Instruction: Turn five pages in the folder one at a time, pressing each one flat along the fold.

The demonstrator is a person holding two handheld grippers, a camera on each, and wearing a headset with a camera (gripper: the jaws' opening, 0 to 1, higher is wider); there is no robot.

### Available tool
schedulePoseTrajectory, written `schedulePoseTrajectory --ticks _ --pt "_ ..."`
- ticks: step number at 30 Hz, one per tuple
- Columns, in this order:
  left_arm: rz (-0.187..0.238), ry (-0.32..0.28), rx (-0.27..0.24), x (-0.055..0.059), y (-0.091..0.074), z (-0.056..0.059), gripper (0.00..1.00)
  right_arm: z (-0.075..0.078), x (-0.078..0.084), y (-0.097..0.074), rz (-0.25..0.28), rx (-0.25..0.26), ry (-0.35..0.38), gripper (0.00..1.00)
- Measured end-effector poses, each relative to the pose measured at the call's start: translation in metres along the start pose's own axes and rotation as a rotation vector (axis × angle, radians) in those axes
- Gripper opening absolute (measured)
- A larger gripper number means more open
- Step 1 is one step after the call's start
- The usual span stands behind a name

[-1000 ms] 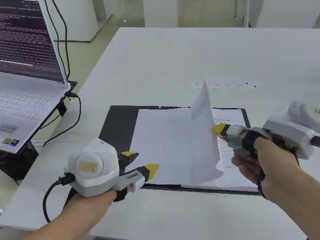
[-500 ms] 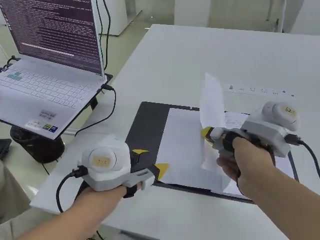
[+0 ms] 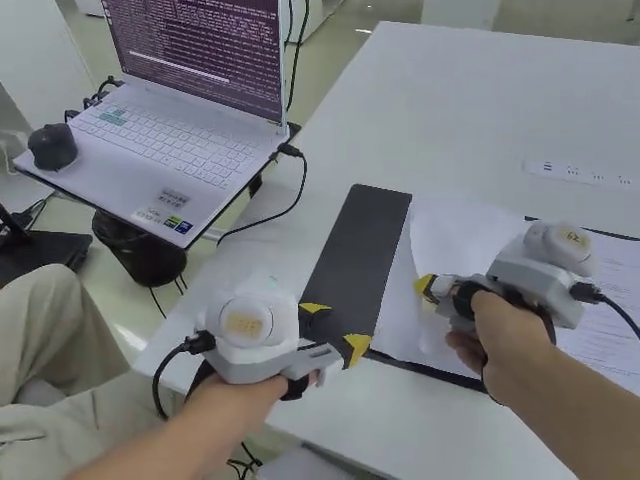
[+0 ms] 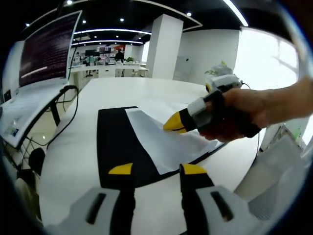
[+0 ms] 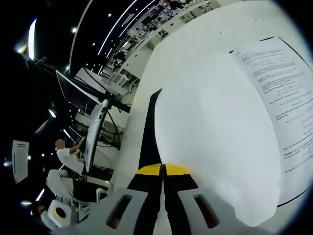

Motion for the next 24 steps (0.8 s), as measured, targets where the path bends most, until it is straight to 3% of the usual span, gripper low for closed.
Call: schedulePoseTrajectory --ticks 7,15,19,21,24 --pt "-0.003 -0.014 -0.002 0.006 -0.007 -0.001 0.35 0.009 0.009 0.022 -0.032 0.02 0.039 0.0" --pt "-0.01 -0.01 -0.006 0.01 -0.013 -0.002 0.34 0.013 0.016 0.038 -0.045 0.03 0.031 0.0" --pt "-0.015 -0.005 -0.007 0.01 -0.014 -0.002 0.34 0.011 0.016 0.037 -0.042 0.004 0.032 0.05" --pt "-0.021 0.002 -0.006 0.011 -0.012 -0.003 0.34 0.007 0.022 0.036 -0.07 -0.029 0.018 0.07" --pt "-0.027 0.013 0.005 0.009 -0.005 -0.001 0.34 -0.003 0.023 0.03 -0.049 -0.088 0.03 0.12"
Point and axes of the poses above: the centre of the closed fingertips' face, and the gripper's own axes: y roughly forward along the fingers, z roughly to its right, x roughly out of its underside, the point moved 4 cm from there along -y, roughly backward along the fingers, and after that the axes turned 1 degree about z, right-handed, at the moved point
